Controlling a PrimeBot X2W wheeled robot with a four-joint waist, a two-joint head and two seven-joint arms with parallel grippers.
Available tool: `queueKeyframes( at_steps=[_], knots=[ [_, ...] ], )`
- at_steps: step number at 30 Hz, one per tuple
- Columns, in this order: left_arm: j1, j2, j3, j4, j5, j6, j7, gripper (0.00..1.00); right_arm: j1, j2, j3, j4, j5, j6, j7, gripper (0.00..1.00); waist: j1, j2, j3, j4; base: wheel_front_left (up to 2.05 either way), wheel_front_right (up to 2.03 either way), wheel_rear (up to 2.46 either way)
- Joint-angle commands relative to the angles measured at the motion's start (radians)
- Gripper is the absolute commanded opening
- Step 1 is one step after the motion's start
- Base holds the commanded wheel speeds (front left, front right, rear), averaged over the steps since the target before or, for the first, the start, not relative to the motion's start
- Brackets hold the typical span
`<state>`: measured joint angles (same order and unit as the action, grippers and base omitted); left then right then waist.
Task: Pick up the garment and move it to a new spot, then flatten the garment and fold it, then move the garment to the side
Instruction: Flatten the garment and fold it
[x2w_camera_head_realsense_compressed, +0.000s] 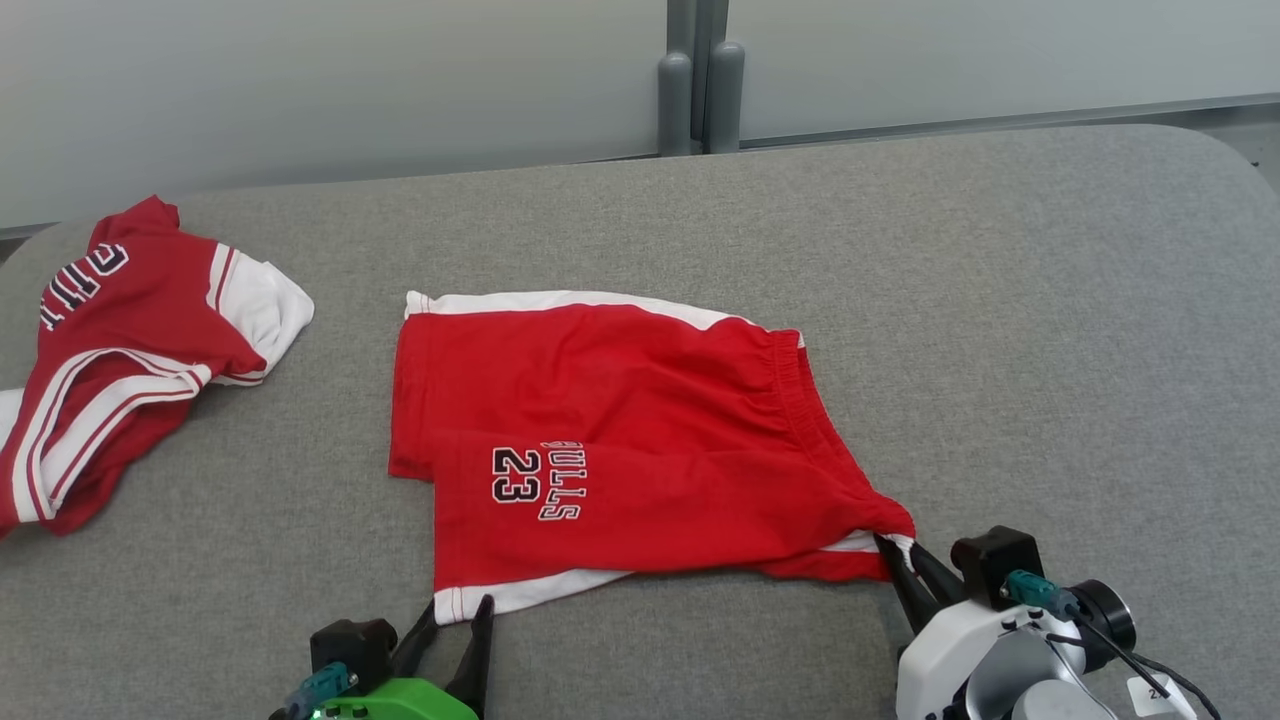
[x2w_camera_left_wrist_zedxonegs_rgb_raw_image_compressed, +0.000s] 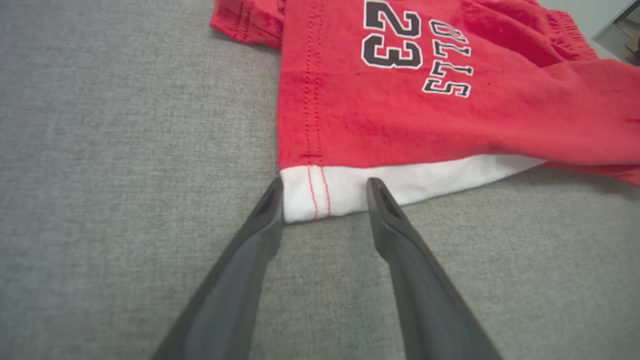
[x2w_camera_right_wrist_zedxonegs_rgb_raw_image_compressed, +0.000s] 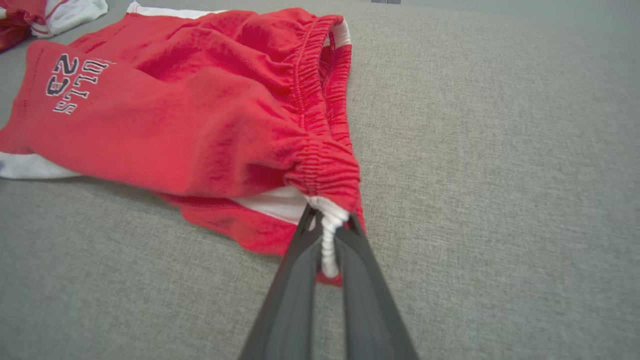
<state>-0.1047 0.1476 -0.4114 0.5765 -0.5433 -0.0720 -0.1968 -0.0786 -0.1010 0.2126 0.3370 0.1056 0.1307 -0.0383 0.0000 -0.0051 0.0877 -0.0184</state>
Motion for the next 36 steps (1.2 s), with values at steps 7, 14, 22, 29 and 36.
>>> queueKeyframes(
  at_steps=[7,14,22,29,36],
  knots=[
    [0.012,0.002,-0.008,-0.002,0.003,-0.013,-0.025,0.0,-0.001,0.004,-0.004,0.008,-0.005,0.0,-0.015,0.0,0.0,0.0051,-0.01,0.0,0.0,0.0,0.0],
    [0.017,0.008,-0.005,-0.02,0.007,-0.016,-0.047,0.0,0.0,0.006,-0.004,0.01,-0.008,0.0,-0.032,0.0,0.0,0.0051,-0.036,-0.001,0.0,0.0,0.0],
    [0.041,0.019,0.041,-0.164,0.007,-0.006,-0.066,0.0,0.003,0.001,-0.043,-0.067,0.0,0.0,-0.071,0.0,0.0,0.0051,-0.084,-0.013,0.0,0.0,0.0],
    [0.058,0.031,0.075,-0.375,0.014,0.011,-0.068,0.0,0.009,-0.008,-0.071,-0.216,0.006,0.0,-0.068,0.0,0.0,0.0051,-0.118,-0.025,0.0,0.0,0.0],
    [0.052,0.054,0.1,-0.592,-0.003,0.033,-0.029,0.0,-0.006,-0.037,-0.07,-0.362,0.026,0.0,-0.023,0.0,0.0,0.0051,-0.133,-0.036,0.0,0.0,0.0]
  ],
)
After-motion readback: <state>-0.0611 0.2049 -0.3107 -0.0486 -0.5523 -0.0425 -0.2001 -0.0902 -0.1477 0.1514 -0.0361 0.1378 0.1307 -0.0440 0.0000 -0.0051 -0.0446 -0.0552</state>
